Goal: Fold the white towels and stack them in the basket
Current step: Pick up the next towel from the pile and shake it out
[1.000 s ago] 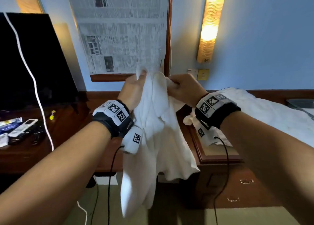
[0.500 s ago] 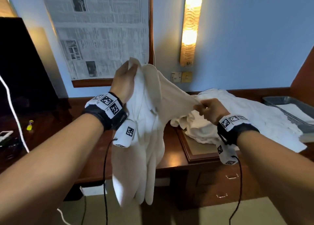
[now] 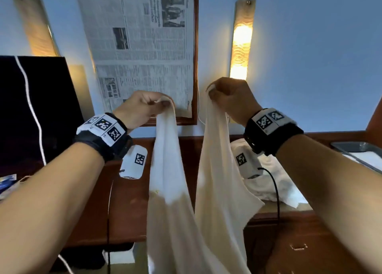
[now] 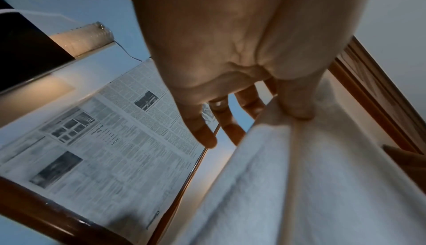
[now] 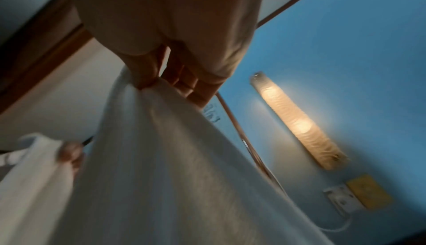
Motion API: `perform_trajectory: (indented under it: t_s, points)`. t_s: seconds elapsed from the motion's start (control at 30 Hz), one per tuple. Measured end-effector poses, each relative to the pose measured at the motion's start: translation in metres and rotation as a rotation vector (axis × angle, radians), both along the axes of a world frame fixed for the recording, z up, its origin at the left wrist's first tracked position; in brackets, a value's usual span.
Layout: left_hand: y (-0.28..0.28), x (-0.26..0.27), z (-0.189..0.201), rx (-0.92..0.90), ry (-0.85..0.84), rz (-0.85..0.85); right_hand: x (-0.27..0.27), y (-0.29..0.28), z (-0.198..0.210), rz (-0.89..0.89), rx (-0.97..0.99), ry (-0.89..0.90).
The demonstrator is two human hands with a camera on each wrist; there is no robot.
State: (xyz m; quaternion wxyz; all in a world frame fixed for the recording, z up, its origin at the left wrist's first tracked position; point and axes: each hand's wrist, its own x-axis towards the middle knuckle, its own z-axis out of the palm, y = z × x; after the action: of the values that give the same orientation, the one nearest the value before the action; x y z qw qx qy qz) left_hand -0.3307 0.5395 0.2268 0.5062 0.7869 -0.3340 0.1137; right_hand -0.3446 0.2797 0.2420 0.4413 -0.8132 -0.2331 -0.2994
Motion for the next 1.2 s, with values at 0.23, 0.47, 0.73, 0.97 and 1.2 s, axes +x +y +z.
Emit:
perform_trajectory:
  t_s: [0.23,0.47,0.73,0.97,1.2]
  points:
    - [-0.005,-0.010,0.025,-0.327,-0.120,0.061,-0.023,0.035,0.042,0.112,-0.029,-0.029]
    - [-0.017,-0.020,0.047,-0.315,-0.099,-0.001,-0.036,0.045,0.065,0.217,-0.050,-0.032]
    - [-0.020,-0.015,0.054,-0.332,0.001,-0.034,-0.036,0.046,0.066,0.332,-0.037,0.028]
    - [-0.017,-0.009,0.042,-0.379,0.081,0.059,-0.027,0.059,0.041,0.470,0.077,0.259]
    - [-0.013,-0.013,-0.011,-0.431,0.490,-0.084,0.003,0.069,-0.003,0.230,0.025,0.178]
